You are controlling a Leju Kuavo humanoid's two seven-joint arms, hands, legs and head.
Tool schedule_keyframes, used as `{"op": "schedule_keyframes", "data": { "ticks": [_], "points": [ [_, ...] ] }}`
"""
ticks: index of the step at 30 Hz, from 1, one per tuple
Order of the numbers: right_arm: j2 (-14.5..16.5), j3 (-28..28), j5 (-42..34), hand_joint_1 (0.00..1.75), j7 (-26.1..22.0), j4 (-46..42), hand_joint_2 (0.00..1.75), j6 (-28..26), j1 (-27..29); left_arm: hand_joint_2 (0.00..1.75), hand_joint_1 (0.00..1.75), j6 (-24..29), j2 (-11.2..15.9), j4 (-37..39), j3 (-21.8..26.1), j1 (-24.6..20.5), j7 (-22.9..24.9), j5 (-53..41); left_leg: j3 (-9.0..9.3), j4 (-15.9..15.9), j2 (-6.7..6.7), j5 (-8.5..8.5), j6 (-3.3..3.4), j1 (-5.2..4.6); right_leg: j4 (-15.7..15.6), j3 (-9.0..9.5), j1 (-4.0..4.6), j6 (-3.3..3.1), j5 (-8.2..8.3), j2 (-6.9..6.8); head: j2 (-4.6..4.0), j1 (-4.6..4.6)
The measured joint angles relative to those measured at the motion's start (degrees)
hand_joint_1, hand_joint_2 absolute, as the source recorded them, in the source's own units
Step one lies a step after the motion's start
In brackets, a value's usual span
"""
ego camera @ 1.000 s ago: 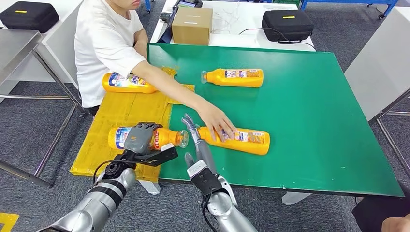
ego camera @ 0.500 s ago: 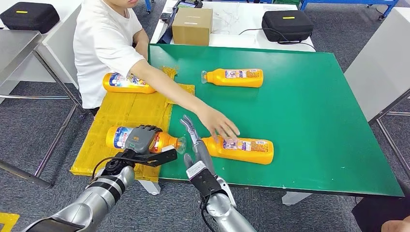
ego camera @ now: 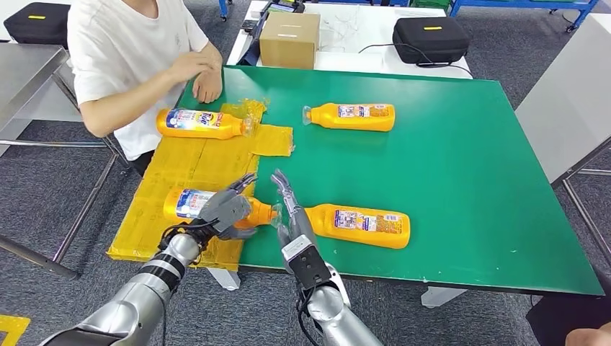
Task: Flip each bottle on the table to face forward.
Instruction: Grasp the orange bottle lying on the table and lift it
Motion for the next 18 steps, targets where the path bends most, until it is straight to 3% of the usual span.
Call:
{"op": "schedule_keyframes", "data": {
  "ticks": [5, 11, 16, 18],
  "points": [
    [-0.2, 0.0, -0.3, 0.00, 0.0, 0.2, 0.00, -0.7, 0.0, 1.75, 0.00, -3.4, -0.8, -8.9, 0.2, 3.0, 1.0, 6.1, -0.18, 0.0, 0.12, 0.01, 0.01, 0.01, 0.0, -0.26, 0.02, -0.02, 0.09, 0.04, 0.00, -0.02],
    [-0.7, -0.1, -0.3, 0.00, 0.0, 0.3, 0.00, -1.6, 0.0, 1.75, 0.00, -0.4, -1.0, -21.1, -0.8, 7.3, -2.2, 14.2, -0.44, 0.0, 0.12, 0.02, -0.02, 0.05, 0.0, -0.53, 0.06, -0.03, 0.07, 0.04, 0.00, -0.02],
    [-1.1, -0.1, 0.2, 0.00, 0.0, 0.3, 0.00, -4.0, 0.2, 1.75, 0.00, 4.5, -4.2, -33.9, 0.2, 10.8, -1.4, 29.9, -0.66, 0.0, 0.10, 0.02, -0.01, 0.03, 0.0, -0.70, 0.03, -0.03, 0.07, 0.02, 0.00, 0.00],
    [-1.2, -0.2, 0.3, 0.00, 0.0, 0.3, 0.87, -4.7, 0.3, 1.75, 0.00, 6.7, -5.3, -37.7, 0.6, 11.4, -0.9, 33.1, -0.68, 0.0, 0.10, 0.02, 0.00, 0.01, 0.0, -0.70, 0.02, -0.02, 0.07, 0.02, 0.00, 0.00]
  ]
}}
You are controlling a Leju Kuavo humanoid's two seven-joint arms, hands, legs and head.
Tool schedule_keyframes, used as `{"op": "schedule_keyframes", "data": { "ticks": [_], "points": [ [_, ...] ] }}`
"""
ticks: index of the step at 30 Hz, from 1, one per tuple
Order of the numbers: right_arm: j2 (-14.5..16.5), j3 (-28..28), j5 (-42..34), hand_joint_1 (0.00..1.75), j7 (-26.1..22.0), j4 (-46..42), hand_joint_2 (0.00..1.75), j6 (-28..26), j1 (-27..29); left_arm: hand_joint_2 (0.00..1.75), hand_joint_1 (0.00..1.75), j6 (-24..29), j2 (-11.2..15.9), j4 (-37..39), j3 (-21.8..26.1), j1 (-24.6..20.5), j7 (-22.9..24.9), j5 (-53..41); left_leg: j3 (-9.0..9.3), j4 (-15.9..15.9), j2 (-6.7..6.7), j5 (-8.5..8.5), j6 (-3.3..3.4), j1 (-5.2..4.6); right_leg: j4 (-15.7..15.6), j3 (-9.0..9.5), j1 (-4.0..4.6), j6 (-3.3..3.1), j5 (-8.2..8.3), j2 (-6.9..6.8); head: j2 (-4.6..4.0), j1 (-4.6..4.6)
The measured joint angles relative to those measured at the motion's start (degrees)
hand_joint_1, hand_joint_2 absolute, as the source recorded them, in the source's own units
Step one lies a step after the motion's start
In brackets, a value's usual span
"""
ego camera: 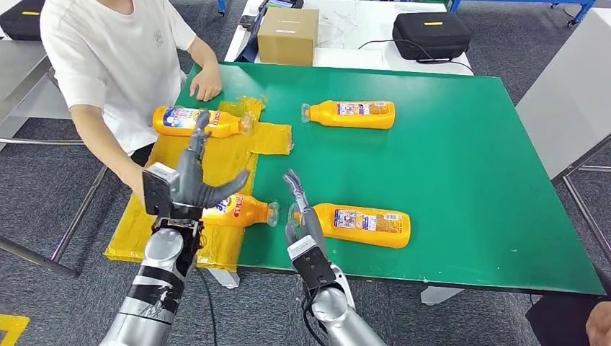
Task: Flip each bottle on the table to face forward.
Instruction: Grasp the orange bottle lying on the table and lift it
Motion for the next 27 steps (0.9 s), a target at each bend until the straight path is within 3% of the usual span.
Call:
{"op": "schedule_keyframes", "data": {
  "ticks": [2, 5, 10, 14, 17, 19, 27],
  "points": [
    [-0.1, 0.0, 1.7, 0.00, 0.0, 0.2, 1.75, -1.8, 0.0, 1.75, 0.00, 1.4, -0.7, -2.9, 0.2, 0.4, 0.4, 3.7, 0.00, 0.0, -0.01, 0.00, 0.00, 0.00, 0.0, 0.00, 0.00, 0.00, 0.00, 0.00, 0.00, -0.01],
    [-0.4, 0.1, 9.9, 0.00, 1.2, 1.5, 1.75, -7.5, -0.2, 1.75, 0.00, 3.7, -1.2, -6.7, 0.3, 1.4, 0.5, 10.4, 0.00, 0.0, 0.01, -0.01, 0.00, 0.00, 0.0, -0.01, 0.01, 0.00, 0.00, 0.01, 0.00, -0.01],
    [-2.5, 0.1, 27.6, 0.00, 11.3, 2.2, 1.75, -13.6, 0.7, 1.75, 0.00, 6.5, -1.3, -13.3, 0.8, 5.0, 0.8, 13.9, 0.01, 0.0, 0.01, -0.01, -0.01, 0.01, 0.0, -0.02, 0.01, 0.04, -0.03, 0.01, 0.00, -0.02],
    [-3.6, -0.3, 31.7, 0.00, 14.5, 1.8, 1.75, -13.4, 1.3, 1.75, 0.00, 7.6, -1.3, -15.2, 1.2, 6.5, 0.7, 13.2, 0.00, 0.0, 0.00, -0.02, -0.01, 0.01, 0.0, -0.02, 0.01, 0.05, -0.04, 0.01, 0.00, -0.02],
    [-8.1, -4.0, 42.5, 0.00, 21.6, -1.9, 1.75, -11.4, 4.8, 1.75, 0.00, 9.9, -1.2, -22.5, 2.8, 12.4, 0.0, 10.2, -0.12, 0.0, -0.03, -0.05, 0.01, -0.02, 0.0, -0.11, -0.02, 0.07, -0.06, 0.00, 0.00, -0.01],
    [-10.6, -6.7, 46.1, 0.00, 23.4, -4.4, 1.75, -10.6, 6.5, 1.75, 0.00, 10.5, -1.2, -26.4, 3.7, 15.3, -0.3, 9.0, -0.18, 0.0, -0.03, -0.06, 0.02, -0.04, 0.0, -0.16, -0.03, 0.08, -0.06, 0.00, 0.00, -0.02],
    [-13.6, -9.4, 54.0, 0.00, 28.2, -5.9, 1.75, -10.0, 7.1, 1.75, 0.00, 9.1, -1.2, -29.0, 4.1, 17.7, 0.5, 7.8, -0.14, 0.0, -0.02, -0.03, 0.01, -0.02, 0.0, -0.14, -0.01, 0.07, -0.04, 0.01, 0.00, -0.03]
  ]
}}
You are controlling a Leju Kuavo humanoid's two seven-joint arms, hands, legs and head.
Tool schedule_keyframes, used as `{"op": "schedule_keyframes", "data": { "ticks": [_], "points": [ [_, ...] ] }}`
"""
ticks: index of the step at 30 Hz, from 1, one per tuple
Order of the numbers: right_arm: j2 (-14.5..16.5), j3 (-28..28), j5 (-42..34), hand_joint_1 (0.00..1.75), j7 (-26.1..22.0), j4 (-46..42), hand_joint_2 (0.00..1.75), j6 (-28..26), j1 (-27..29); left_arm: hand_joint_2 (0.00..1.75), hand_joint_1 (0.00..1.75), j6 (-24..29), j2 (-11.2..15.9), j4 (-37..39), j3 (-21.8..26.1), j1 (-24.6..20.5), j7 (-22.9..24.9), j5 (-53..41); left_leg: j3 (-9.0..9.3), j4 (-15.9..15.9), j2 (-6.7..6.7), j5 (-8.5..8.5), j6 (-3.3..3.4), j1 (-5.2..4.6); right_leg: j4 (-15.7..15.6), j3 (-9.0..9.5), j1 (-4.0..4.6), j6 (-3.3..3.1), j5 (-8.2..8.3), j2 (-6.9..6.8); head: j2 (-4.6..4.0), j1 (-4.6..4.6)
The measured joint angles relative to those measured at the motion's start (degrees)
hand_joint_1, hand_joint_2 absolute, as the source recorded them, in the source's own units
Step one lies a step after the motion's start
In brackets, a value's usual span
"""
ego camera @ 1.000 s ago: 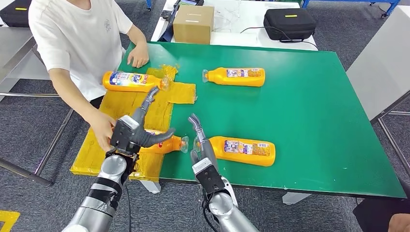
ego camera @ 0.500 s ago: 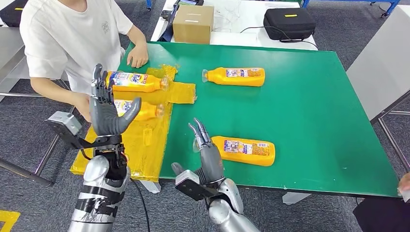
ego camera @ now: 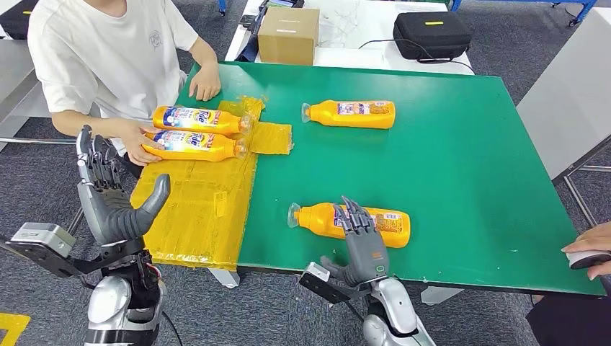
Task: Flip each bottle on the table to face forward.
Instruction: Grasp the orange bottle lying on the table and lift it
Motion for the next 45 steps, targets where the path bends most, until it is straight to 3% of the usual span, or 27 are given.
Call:
{"op": "schedule_keyframes", "data": {
  "ticks": [5, 13, 26, 31, 32, 35, 37, 45],
  "points": [
    [-2.0, -2.3, 2.1, 0.00, 0.8, 0.2, 1.75, 2.3, -1.2, 1.75, 0.00, -1.9, 0.1, -0.7, -0.1, 1.2, 0.3, -0.4, -0.04, 0.0, 0.01, -0.01, 0.01, -0.02, 0.0, 0.00, -0.02, 0.01, 0.01, 0.00, 0.00, 0.01],
    [-3.9, -4.4, 1.5, 0.00, 5.5, 7.1, 1.75, 9.4, -8.2, 1.75, 0.00, -4.1, 0.4, -1.4, -0.1, 1.6, 2.1, 0.6, -0.03, 0.0, 0.00, 0.04, 0.04, -0.02, 0.0, 0.00, -0.01, 0.05, 0.05, 0.00, 0.00, 0.01],
    [-5.0, -5.3, 1.0, 0.00, 6.9, 14.3, 1.75, 11.9, -13.1, 1.75, 0.00, -4.9, 0.6, -1.3, -0.1, 1.8, 3.1, 1.4, -0.03, 0.0, 0.01, 0.03, 0.05, -0.02, 0.0, -0.02, -0.01, 0.05, 0.05, 0.00, 0.00, 0.01],
    [-4.9, -5.2, 1.3, 0.00, 9.1, 19.0, 1.75, 16.8, -16.9, 1.75, 0.00, -5.1, 0.7, -0.8, 0.0, 1.8, 4.3, 1.9, 0.05, 0.0, 0.04, 0.03, 0.05, -0.02, 0.0, 0.01, -0.01, -0.02, 0.10, 0.04, 0.00, 0.01],
    [-4.8, -5.0, 1.6, 0.33, 9.7, 20.1, 1.75, 17.8, -17.9, 1.75, 0.00, -5.1, 0.7, -0.7, 0.0, 1.8, 4.5, 1.9, 0.08, 0.0, 0.05, 0.03, 0.04, -0.01, 0.0, 0.03, 0.00, -0.05, 0.13, 0.04, 0.00, 0.01],
    [-4.7, -4.1, 2.2, 1.62, 10.8, 23.1, 1.75, 20.7, -20.6, 1.75, 0.00, -5.2, 0.8, -0.6, 0.1, 1.9, 5.3, 1.8, 0.21, 0.0, 0.06, 0.03, 0.04, -0.01, 0.0, 0.13, 0.00, -0.10, 0.15, 0.05, 0.00, 0.01],
    [-4.7, -3.5, 1.8, 1.75, 10.7, 24.8, 1.75, 22.6, -22.1, 1.75, 0.00, -5.3, 0.8, -0.5, 0.2, 1.9, 5.6, 1.4, 0.33, 0.0, 0.07, 0.03, 0.05, -0.01, 0.0, 0.23, 0.00, -0.10, 0.15, 0.05, 0.00, 0.00],
    [-5.4, -1.8, -3.4, 1.75, 6.5, 31.2, 1.75, 25.8, -26.2, 1.75, 0.00, -7.2, 0.9, 1.2, 0.1, 1.8, 7.6, 3.0, 0.71, 0.0, 0.05, 0.07, 0.10, -0.01, -0.1, 0.60, 0.00, -0.09, 0.15, 0.05, 0.00, 0.02]
  ]
}}
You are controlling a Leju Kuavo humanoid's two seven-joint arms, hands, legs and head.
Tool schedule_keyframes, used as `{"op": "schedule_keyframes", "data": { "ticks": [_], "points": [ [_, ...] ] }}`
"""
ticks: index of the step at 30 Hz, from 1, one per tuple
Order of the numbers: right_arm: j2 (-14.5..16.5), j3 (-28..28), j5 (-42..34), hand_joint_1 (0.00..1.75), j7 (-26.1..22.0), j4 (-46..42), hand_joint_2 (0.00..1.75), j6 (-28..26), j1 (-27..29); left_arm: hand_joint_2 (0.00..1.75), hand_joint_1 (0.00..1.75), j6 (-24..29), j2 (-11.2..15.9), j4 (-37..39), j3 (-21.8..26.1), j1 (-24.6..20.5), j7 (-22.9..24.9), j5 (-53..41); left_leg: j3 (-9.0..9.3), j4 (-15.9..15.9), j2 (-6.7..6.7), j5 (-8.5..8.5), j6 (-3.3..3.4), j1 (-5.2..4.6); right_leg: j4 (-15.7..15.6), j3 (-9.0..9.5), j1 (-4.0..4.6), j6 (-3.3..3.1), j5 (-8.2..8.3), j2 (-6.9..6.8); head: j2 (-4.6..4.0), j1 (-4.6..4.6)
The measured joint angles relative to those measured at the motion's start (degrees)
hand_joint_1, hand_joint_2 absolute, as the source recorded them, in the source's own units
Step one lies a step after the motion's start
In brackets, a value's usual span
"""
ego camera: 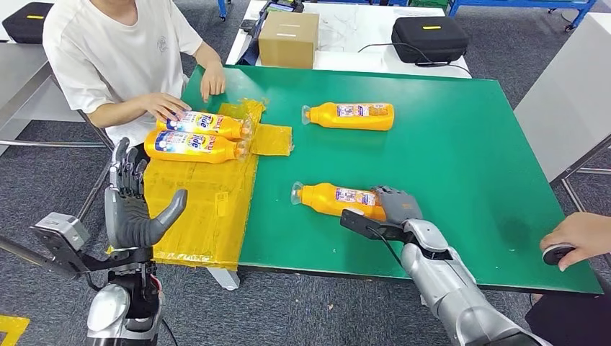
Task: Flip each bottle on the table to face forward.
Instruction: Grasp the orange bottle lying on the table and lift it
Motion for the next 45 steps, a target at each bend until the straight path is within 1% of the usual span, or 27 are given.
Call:
{"op": "schedule_keyframes", "data": {
  "ticks": [5, 6, 8, 9, 12, 14, 18, 22, 26, 30, 32, 35, 38, 42, 45],
  "points": [
    [-0.4, 0.0, -2.1, 1.75, -1.6, 2.1, 1.75, 0.9, -0.8, 1.75, 0.00, 0.1, 0.1, 0.7, -0.6, -0.3, -0.4, -0.3, 0.09, 0.0, 0.00, -0.01, 0.00, 0.00, 0.0, 0.10, 0.00, 0.00, 0.00, 0.00, 0.00, 0.00],
    [-0.5, 0.0, -3.2, 1.75, -3.0, 2.4, 1.75, 1.1, -0.9, 1.75, 0.00, 0.2, 0.2, 0.9, -0.8, -0.5, -0.4, -0.3, 0.11, 0.0, 0.00, -0.01, 0.00, 0.00, 0.0, 0.11, 0.01, 0.01, -0.01, 0.00, 0.00, 0.00],
    [-0.9, -0.3, -6.6, 1.75, -7.6, 2.9, 1.75, 1.5, -0.7, 1.75, 0.00, 0.4, 0.5, 1.6, -1.1, -0.9, -0.5, -0.3, 0.17, 0.0, 0.01, -0.04, -0.02, 0.01, 0.0, 0.15, 0.01, 0.01, -0.01, 0.01, 0.00, 0.01],
    [-1.1, -0.5, -9.0, 1.75, -11.0, 3.1, 1.75, 1.5, -0.3, 1.75, 0.00, 0.4, 0.7, 2.1, -1.3, -1.1, -0.5, -0.5, 0.22, 0.0, 0.04, -0.07, -0.04, 0.01, 0.0, 0.18, 0.02, 0.00, -0.01, 0.02, 0.00, 0.00],
    [-1.5, -1.3, -14.9, 1.75, -19.6, 1.1, 1.75, -0.2, 2.8, 1.75, 0.00, 0.8, 1.5, 3.8, -2.6, -1.9, 0.5, -3.2, 0.30, 0.0, 0.06, -0.14, -0.07, 0.02, 0.0, 0.27, 0.03, 0.00, -0.01, 0.04, 0.00, -0.01],
    [-1.3, -1.8, -17.6, 1.75, -22.4, -2.1, 1.75, -2.4, 5.9, 1.75, 0.00, 0.9, 2.0, 5.3, -3.8, -2.1, 2.0, -5.7, 0.28, 0.0, 0.10, -0.15, -0.08, 0.03, 0.0, 0.27, 0.04, 0.00, -0.01, 0.08, 0.00, -0.02],
    [0.6, -3.2, -22.3, 1.75, -24.7, -11.7, 1.75, -6.9, 13.1, 1.75, 0.00, -1.9, 2.3, 8.8, -6.3, -1.6, 5.4, -6.7, 0.06, 0.0, 0.12, -0.14, -0.11, 0.06, 0.0, 0.09, 0.07, -0.01, -0.01, 0.13, 0.00, -0.02],
    [4.0, -4.7, -27.1, 1.75, -27.1, -22.0, 1.75, -10.2, 19.8, 1.75, 0.00, -4.1, 1.9, 12.8, -9.1, -0.6, 8.0, -5.8, -0.31, 0.0, 0.11, -0.09, -0.10, 0.06, 0.0, -0.27, 0.08, -0.01, -0.01, 0.13, 0.00, -0.04],
    [7.5, -6.1, -31.8, 1.75, -29.5, -30.3, 1.75, -13.6, 22.9, 1.75, 0.00, -4.7, 1.3, 16.3, -12.2, 0.0, 9.4, -6.7, -0.53, 0.0, 0.12, -0.08, -0.10, 0.05, 0.1, -0.48, 0.05, -0.01, -0.01, 0.13, 0.00, -0.01],
    [10.5, -7.0, -35.9, 1.75, -30.3, -35.8, 1.75, -13.8, 24.4, 1.75, 0.00, -1.7, 0.9, 17.8, -15.9, 0.4, 8.3, -13.6, -0.68, 0.0, 0.11, -0.08, -0.10, 0.03, 0.0, -0.64, 0.02, 0.00, -0.01, 0.12, 0.00, -0.02],
    [11.4, -7.2, -36.6, 1.75, -30.5, -37.0, 1.75, -13.0, 24.7, 1.75, 0.00, -2.3, 0.9, 18.0, -17.6, 0.5, 8.6, -14.4, -0.71, 0.0, 0.10, -0.09, -0.09, 0.03, 0.0, -0.65, 0.02, 0.00, -0.01, 0.12, 0.00, -0.01],
    [12.4, -7.2, -36.4, 1.75, -31.5, -37.3, 1.75, -12.3, 24.7, 1.75, 0.00, -4.5, 0.9, 18.0, -19.6, 0.8, 9.2, -12.9, -0.74, 0.0, 0.10, -0.09, -0.09, 0.03, 0.0, -0.66, 0.02, 0.00, -0.01, 0.12, 0.00, -0.01],
    [13.6, -6.9, -35.5, 1.75, -32.9, -36.5, 1.75, -13.9, 24.3, 1.75, 0.00, -5.6, 0.8, 17.8, -21.0, 1.0, 8.7, -9.7, -0.74, 0.0, 0.10, -0.09, -0.10, 0.03, 0.0, -0.68, 0.03, 0.00, -0.01, 0.12, 0.00, -0.02],
    [14.9, -5.6, -34.6, 1.75, -33.6, -34.1, 1.75, -16.4, 23.8, 1.75, 0.00, -4.4, 0.4, 16.5, -22.1, 1.0, 6.4, -7.4, -0.75, 0.0, 0.10, -0.08, -0.10, 0.05, 0.1, -0.69, 0.04, 0.00, -0.01, 0.11, 0.00, -0.02],
    [15.7, -4.3, -34.5, 1.75, -33.9, -32.1, 1.75, -17.9, 23.8, 1.75, 0.00, -3.9, -0.1, 15.3, -22.5, 0.9, 6.3, -4.1, -0.75, 0.0, 0.10, -0.08, -0.10, 0.05, 0.1, -0.69, 0.04, 0.00, -0.01, 0.12, 0.00, -0.01]
  ]
}}
